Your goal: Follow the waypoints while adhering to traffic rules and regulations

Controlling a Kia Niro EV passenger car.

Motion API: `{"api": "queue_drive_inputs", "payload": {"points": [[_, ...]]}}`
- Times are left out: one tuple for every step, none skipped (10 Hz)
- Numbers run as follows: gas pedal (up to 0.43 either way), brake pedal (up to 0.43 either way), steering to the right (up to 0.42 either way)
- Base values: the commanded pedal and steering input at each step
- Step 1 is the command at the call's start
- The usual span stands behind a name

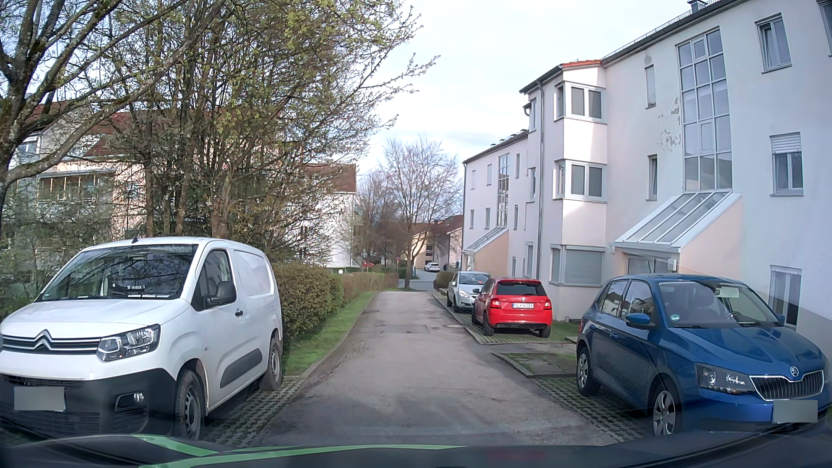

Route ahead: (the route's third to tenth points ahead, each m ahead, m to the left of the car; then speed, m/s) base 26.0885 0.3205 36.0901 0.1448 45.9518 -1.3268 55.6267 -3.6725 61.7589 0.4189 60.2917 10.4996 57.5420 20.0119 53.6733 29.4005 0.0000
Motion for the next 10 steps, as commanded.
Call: {"api": "queue_drive_inputs", "payload": {"points": [[0.0, 0.646, 0.006], [0.0, 0.646, 0.006], [0.0, 0.646, 0.006], [0.0, 0.646, 0.006], [0.0, 0.646, 0.006], [0.0, 0.646, 0.006], [0.0, 0.646, 0.006], [0.0, 0.646, 0.006], [0.0, 0.652, 0.006], [0.0, 0.646, 0.006]]}}
